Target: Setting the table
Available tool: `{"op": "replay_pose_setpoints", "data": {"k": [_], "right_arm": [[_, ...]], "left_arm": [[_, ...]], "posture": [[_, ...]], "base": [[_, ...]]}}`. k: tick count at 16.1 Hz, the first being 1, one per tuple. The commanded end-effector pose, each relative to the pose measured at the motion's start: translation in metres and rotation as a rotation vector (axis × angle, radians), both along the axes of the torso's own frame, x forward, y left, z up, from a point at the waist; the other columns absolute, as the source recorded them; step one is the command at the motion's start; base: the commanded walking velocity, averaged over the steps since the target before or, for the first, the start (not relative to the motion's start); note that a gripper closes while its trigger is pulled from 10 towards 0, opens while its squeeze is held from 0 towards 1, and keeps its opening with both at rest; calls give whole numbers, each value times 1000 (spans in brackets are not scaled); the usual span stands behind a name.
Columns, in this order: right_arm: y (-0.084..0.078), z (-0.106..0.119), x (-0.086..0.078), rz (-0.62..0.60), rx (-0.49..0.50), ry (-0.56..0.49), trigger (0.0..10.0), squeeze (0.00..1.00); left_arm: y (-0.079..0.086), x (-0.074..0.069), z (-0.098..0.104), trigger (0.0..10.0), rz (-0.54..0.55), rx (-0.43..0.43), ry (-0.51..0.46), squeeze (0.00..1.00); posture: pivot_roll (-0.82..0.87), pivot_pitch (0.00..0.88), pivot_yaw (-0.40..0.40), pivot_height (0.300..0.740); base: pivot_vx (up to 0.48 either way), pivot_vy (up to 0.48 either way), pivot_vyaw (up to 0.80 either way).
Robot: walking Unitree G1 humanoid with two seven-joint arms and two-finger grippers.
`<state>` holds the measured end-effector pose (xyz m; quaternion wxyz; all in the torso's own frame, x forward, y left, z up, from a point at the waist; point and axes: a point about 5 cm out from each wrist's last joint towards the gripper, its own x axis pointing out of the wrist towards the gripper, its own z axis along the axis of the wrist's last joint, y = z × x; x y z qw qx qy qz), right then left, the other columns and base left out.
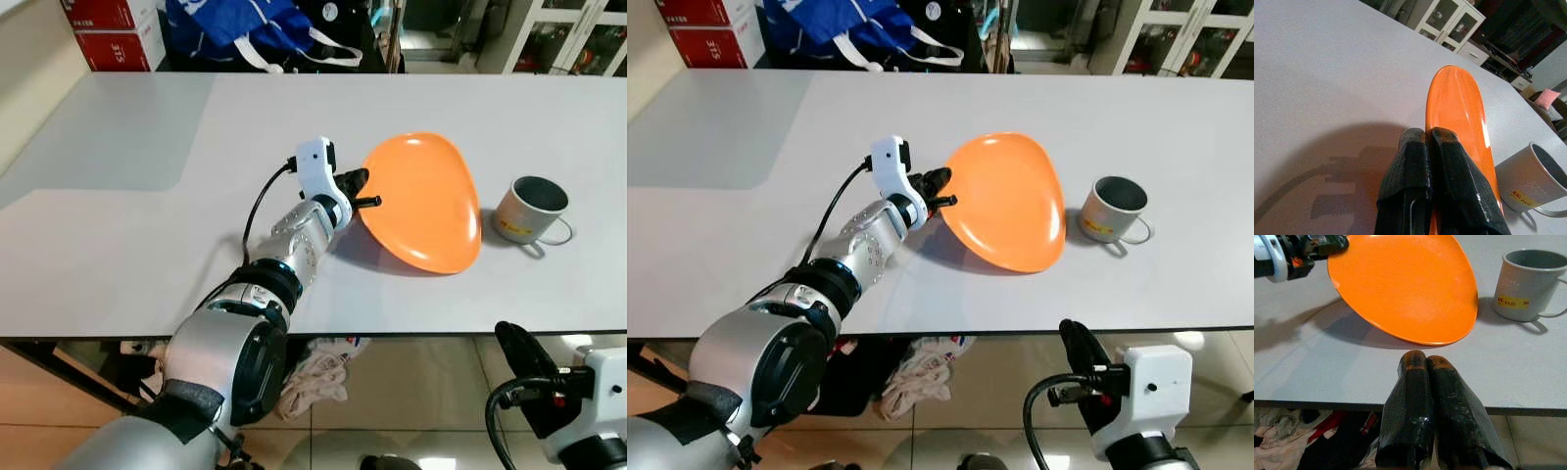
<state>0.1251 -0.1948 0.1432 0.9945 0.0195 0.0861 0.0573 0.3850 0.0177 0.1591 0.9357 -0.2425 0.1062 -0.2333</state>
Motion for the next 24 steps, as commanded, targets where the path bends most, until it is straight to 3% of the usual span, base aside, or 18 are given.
{"op": "replay_pose_setpoints", "data": {"k": [1, 4, 5, 8, 12, 14, 15, 22, 24], "right_arm": [[0, 4, -2, 8, 2, 5, 10000, 0], [1, 5, -1, 11, 9, 20, 10000, 0], [3, 4, -1, 18, 14, 25, 10000, 0], [5, 2, 0, 27, 17, 41, 10000, 0], [4, 0, 4, 32, 16, 45, 10000, 0], [5, 1, 6, 35, 15, 41, 10000, 0], [5, 2, 6, 34, 15, 40, 10000, 0], [9, 1, 7, 45, 21, 44, 10000, 0], [9, 1, 8, 45, 20, 42, 10000, 0]], "left_arm": [[-61, -21, 12, 0, -126, -63, -8, 0], [-54, -19, 6, 0, -86, -19, 7, 0], [-50, -17, 3, 10000, -51, 3, 26, 0], [-40, -18, -13, 10000, 15, 98, 77, 0], [-31, -19, -25, 10000, 76, 144, 129, 0], [-33, -21, -27, 10000, 72, 164, 132, 635], [-34, -21, -28, 10000, 69, 177, 135, 1000], [-34, -22, -29, 10000, 74, 178, 147, 1000], [-34, -21, -27, 10000, 67, 230, 115, 1000]], "posture": [[-391, 76, 2, 740], [-385, 78, -3, 740], [-378, 79, -6, 740], [-371, 74, -10, 740], [-365, 60, -12, 740], [-364, 53, -13, 740], [-362, 53, -14, 740], [-358, 54, -18, 740], [-355, 53, -18, 740]], "base": [[0, 0, 0], [0, 0, 0], [0, 0, 0], [0, 0, 0], [0, 0, 0], [0, 0, 0], [0, 0, 0], [0, 0, 0], [0, 0, 0]]}}
